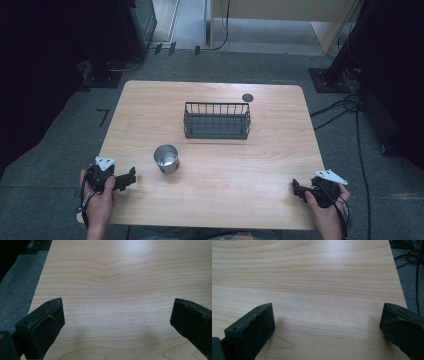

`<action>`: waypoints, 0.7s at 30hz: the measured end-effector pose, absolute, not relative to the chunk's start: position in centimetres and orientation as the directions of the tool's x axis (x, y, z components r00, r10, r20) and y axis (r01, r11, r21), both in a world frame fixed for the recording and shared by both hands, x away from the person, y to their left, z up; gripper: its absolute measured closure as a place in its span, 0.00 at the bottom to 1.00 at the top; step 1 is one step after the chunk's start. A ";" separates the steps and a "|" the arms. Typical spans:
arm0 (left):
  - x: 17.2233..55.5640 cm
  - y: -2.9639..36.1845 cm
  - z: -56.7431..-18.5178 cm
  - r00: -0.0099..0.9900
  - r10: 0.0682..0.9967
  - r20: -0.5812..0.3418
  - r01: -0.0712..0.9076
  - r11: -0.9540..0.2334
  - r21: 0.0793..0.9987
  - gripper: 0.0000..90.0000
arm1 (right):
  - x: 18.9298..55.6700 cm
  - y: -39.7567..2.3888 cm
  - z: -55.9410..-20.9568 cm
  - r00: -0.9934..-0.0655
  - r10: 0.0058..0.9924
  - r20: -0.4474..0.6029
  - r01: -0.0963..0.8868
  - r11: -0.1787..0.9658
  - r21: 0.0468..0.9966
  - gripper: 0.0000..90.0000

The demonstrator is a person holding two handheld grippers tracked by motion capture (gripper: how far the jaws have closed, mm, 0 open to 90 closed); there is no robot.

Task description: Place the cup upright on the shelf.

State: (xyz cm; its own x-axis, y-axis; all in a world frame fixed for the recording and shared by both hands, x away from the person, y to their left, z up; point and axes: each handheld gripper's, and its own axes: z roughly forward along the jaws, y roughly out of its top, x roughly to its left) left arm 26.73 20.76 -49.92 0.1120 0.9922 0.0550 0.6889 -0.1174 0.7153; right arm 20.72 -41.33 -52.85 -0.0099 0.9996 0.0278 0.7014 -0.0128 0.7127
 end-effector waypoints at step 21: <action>26.0 16.5 -49.0 0.262 0.963 -0.059 0.686 -0.143 0.713 0.00 | 20.7 -41.3 -52.9 -0.010 1.000 0.028 0.701 -0.013 0.713 0.00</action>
State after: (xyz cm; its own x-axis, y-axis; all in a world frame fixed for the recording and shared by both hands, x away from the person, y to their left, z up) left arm 25.96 16.46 -49.04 0.2621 0.9633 -0.0585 0.6862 -0.1434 0.7132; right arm 20.72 -41.33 -52.86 -0.0101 0.9996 0.0277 0.7013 -0.0126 0.7128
